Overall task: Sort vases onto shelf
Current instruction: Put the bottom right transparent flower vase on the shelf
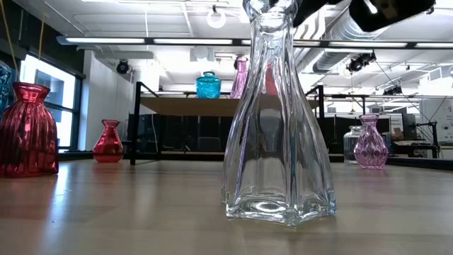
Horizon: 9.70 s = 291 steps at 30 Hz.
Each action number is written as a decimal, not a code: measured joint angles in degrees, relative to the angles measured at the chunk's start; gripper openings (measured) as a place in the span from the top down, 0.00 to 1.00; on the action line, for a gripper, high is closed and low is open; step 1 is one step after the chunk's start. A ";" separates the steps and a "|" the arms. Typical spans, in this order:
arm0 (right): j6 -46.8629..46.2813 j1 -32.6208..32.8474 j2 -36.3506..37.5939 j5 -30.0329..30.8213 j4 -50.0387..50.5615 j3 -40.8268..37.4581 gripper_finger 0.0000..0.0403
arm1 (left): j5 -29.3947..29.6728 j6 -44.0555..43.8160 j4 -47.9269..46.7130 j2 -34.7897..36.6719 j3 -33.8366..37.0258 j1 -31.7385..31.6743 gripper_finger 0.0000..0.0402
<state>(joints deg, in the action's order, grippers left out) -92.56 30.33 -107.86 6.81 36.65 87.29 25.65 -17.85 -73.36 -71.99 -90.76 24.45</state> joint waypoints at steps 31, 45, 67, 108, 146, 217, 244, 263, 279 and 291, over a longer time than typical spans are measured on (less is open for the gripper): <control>0.02 -0.07 -0.96 -0.29 -1.27 0.00 1.00 | 0.01 0.02 -0.02 0.00 0.00 0.01 0.77; 2.25 -0.07 -0.63 1.10 1.61 4.29 1.00 | 0.02 0.00 -0.02 0.00 0.00 -0.14 0.77; 7.70 -0.46 -0.45 6.71 12.89 14.32 1.00 | 0.02 0.04 -0.03 -0.83 0.00 -0.44 0.74; 36.41 -19.06 4.45 -12.04 5.73 14.32 1.00 | 1.46 -0.98 4.27 -1.88 0.02 -6.97 0.38; 59.60 -37.20 8.70 -32.45 5.91 14.34 1.00 | -3.50 3.98 24.56 -16.71 -0.03 -12.89 0.38; 62.68 -43.21 26.12 -37.24 7.70 14.43 0.72 | 7.11 -0.31 16.88 -4.37 0.02 -14.05 0.72; 70.12 -43.21 37.03 -33.26 13.55 14.34 0.72 | 30.25 -17.56 17.44 7.95 13.60 -14.11 0.72; 70.10 -43.21 37.03 -26.30 13.80 14.34 0.72 | 18.25 3.52 68.99 12.57 42.18 -30.42 0.72; 74.94 -43.21 37.39 -24.77 18.67 14.32 0.72 | -3.19 8.05 76.58 9.64 45.51 -49.03 0.72; 78.50 -43.21 51.80 -20.52 12.01 -1.38 0.72 | -9.36 10.61 77.88 8.22 45.48 -55.29 0.72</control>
<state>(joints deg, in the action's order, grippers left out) -14.06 -12.88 -56.06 -13.71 48.66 85.90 16.28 -7.23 4.52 -63.77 -45.28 -30.84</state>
